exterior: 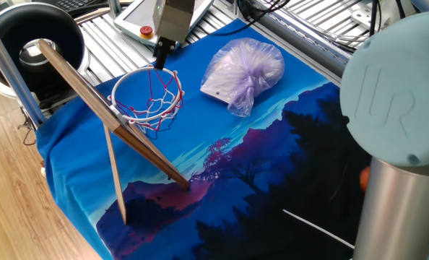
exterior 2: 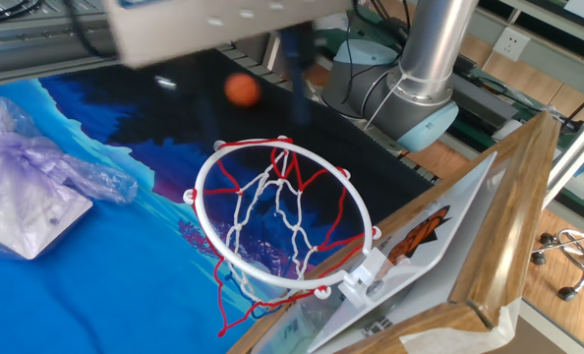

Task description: Grab a basketball, release it and shoot it into the basket

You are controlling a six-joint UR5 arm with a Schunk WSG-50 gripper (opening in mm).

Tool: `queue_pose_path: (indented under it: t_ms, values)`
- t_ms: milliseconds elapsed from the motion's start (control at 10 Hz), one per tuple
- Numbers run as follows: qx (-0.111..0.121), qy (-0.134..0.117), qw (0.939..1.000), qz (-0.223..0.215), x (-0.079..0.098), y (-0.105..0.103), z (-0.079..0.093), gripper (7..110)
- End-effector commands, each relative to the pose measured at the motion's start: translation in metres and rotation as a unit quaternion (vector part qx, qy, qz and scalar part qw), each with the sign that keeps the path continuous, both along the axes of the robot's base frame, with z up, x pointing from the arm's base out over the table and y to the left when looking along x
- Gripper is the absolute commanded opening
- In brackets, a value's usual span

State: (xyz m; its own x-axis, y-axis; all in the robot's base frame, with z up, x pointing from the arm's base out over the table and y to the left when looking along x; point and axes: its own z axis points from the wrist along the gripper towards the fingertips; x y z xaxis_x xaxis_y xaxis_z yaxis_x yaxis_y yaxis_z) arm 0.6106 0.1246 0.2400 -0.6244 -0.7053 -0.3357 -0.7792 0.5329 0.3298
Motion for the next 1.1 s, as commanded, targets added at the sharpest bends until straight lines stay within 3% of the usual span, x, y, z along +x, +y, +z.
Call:
queue_pose_path:
  t_ms: [0, 300, 500, 700, 1000]
  values:
    - [-0.053, -0.029, 0.9964, -0.060, 0.040, -0.059, 0.002, 7]
    - [-0.034, -0.019, 0.9945, -0.098, 0.055, -0.080, -0.012, 7]
    - [-0.061, -0.038, 0.9882, -0.136, 0.074, -0.101, -0.025, 7]
    - [-0.051, 0.002, 0.9788, -0.199, 0.069, -0.095, -0.032, 7]
    - [-0.063, -0.003, 0.9736, -0.219, 0.068, -0.098, -0.050, 7]
